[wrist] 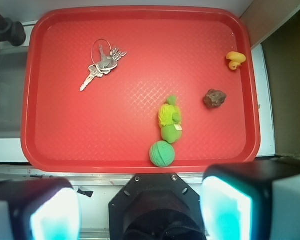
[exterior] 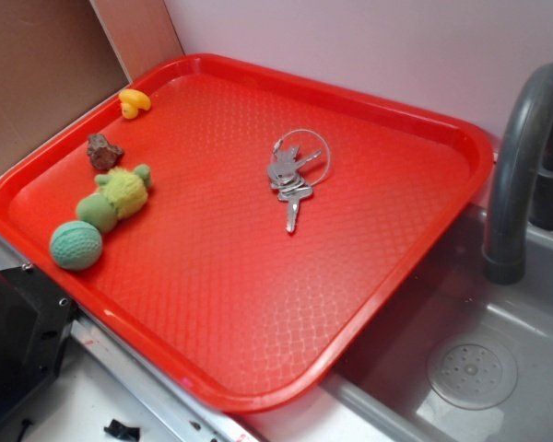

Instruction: Grab the rock.

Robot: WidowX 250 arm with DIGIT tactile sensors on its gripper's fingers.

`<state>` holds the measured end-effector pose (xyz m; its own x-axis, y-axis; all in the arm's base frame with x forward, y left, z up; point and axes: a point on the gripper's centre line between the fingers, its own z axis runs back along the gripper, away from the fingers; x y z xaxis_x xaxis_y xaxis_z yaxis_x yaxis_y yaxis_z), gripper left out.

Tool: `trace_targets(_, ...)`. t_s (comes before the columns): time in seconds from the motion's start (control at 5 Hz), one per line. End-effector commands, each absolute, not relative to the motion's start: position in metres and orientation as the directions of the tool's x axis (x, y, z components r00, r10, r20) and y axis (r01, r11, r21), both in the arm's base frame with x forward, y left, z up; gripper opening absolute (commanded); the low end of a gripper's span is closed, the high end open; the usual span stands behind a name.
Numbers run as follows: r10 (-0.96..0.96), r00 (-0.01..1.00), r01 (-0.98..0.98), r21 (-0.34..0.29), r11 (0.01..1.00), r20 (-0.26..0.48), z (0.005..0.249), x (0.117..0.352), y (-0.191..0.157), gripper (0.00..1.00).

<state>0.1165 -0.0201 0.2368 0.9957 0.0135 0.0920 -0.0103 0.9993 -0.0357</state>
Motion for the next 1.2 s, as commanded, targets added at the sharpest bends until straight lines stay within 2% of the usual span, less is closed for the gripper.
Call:
trace_targets(0.0, 0.014, 0.996, -0.010, -0.036, 0.999, 0.092, 0.237, 0.116, -0.020, 1.00)
trace_targets(0.2, 0.007, 0.978, 0.000, -0.033, 0.999, 0.208, 0.232, 0.122, -0.010, 1.00)
trace_targets(0.4, -0.055, 0.968, 0.068, -0.044, 0.997, 0.244, 0.221, 0.129, 0.006, 1.00)
trace_targets(0.8, 0.007, 0.967, 0.000, -0.030, 1.000, 0.254, 0.176, 0.162, 0.067, 1.00)
trace_targets(1.0, 0.029, 0.971, -0.022, -0.029, 0.999, 0.237, 0.149, 0.177, 0.083, 1.00)
